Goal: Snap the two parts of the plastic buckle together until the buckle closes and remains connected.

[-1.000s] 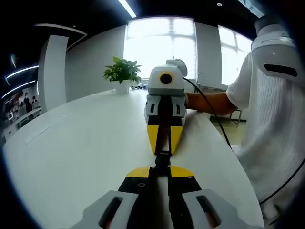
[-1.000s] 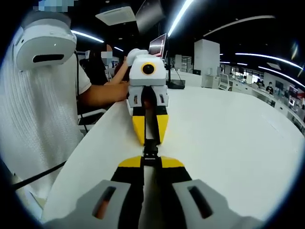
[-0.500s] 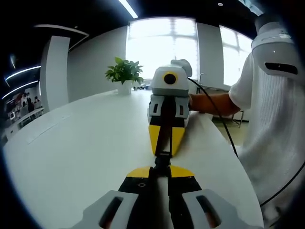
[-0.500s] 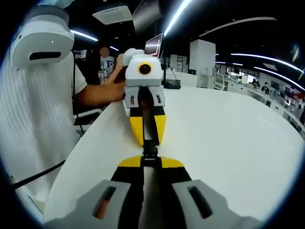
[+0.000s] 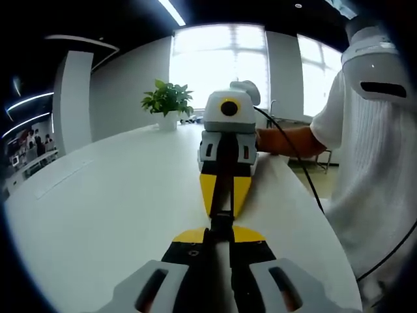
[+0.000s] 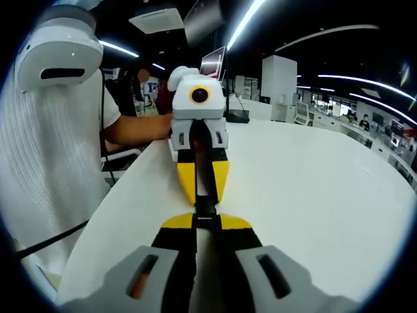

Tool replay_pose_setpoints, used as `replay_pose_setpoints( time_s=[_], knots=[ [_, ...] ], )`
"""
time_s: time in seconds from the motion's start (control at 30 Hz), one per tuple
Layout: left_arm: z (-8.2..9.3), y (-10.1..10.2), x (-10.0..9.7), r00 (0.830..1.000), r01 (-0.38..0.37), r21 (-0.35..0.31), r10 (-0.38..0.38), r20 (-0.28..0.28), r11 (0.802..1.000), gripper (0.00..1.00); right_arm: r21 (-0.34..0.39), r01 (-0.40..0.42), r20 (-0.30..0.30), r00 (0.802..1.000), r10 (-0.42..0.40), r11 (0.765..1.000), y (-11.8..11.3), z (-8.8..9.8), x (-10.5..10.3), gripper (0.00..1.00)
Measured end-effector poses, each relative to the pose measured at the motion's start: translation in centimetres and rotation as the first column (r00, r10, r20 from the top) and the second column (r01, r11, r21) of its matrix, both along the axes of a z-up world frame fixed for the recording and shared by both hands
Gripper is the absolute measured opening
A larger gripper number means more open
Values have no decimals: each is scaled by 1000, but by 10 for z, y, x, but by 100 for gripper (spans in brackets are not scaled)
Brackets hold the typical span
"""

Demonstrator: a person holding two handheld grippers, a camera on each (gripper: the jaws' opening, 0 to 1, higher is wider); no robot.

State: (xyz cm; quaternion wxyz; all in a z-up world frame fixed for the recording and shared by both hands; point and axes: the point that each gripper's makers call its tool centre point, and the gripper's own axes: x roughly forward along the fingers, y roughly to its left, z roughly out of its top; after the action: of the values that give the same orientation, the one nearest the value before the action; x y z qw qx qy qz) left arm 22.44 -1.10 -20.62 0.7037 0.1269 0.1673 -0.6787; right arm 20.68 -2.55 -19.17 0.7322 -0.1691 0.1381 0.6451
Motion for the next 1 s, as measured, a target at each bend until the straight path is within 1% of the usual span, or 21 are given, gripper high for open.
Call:
replay_pose_setpoints(
  time_s=[0.03,0.23,0.3,0.43,0.6,0.77,0.83,1.0],
  knots=[
    [0,0,0,1000,0,-1,0,1,1000,9,2,0,1,1000,0,1000,0,1,-3,10],
    [1,-3,2,1000,4,1,-4,3,1000,10,4,-2,1,1000,2,1000,2,1,-1,10],
    [1,-3,2,1000,5,1,-5,5,1000,10,5,-3,-1,1000,3,1000,-1,-4,11,10],
    [0,-3,2,1000,6,-2,-6,2,1000,11,6,1,-7,1000,-1,1000,1,-6,11,10],
    [0,-3,2,1000,16,-13,-16,-7,1000,11,8,1,-5,1000,-1,1000,6,-5,5,11],
    [0,-4,3,1000,21,-18,-21,-4,1000,11,10,2,-7,1000,-2,1000,10,-4,-1,11],
    [0,-4,3,1000,22,-19,-22,-5,1000,11,11,3,-11,1000,-3,1000,4,-6,8,11],
    [0,-5,2,1000,31,-20,-31,0,999,14,13,4,-10,1000,-3,1000,5,-6,6,11]
  ],
)
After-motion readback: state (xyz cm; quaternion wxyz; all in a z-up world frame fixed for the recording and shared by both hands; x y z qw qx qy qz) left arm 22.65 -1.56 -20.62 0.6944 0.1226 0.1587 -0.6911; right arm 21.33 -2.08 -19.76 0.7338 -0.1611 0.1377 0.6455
